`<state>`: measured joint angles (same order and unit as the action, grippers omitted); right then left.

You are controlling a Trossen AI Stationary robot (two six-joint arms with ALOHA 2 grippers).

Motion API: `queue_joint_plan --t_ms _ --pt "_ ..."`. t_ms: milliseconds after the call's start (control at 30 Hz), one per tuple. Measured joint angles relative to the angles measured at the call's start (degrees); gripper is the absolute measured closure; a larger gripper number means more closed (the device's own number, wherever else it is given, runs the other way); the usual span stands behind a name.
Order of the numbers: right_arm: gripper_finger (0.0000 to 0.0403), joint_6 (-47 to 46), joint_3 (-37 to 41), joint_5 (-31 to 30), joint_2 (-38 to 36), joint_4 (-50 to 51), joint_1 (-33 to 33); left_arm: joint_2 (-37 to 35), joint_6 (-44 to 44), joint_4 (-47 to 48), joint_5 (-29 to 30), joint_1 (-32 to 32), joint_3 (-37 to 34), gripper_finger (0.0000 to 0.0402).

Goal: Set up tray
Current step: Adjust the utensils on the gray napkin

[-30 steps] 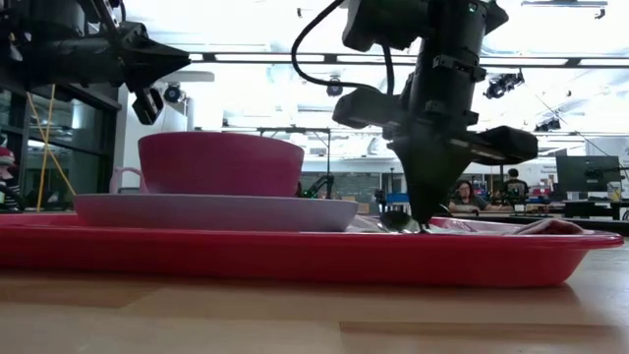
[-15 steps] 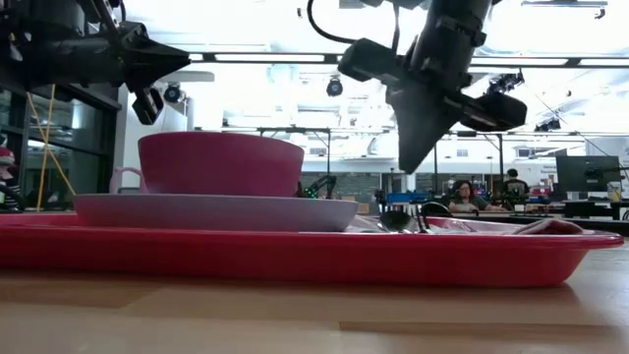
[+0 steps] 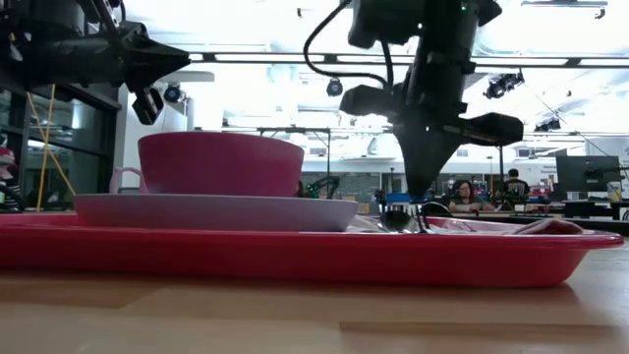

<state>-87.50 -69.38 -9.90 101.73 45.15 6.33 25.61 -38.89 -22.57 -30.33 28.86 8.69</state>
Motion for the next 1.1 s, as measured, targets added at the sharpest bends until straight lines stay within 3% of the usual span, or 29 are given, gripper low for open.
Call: queue_joint_plan --t_ms 533,1100 --pt "0.0403 2.5 0.2 -0.7 1.1 0.9 -1.1 0.0 0.0 0.0 0.0 0.0 0.0 0.0339" --pt "0.0403 2.1 3.2 0.2 3.1 -5.5 -1.1 0.0 0.0 0.0 0.5 0.0 0.0 0.0339"
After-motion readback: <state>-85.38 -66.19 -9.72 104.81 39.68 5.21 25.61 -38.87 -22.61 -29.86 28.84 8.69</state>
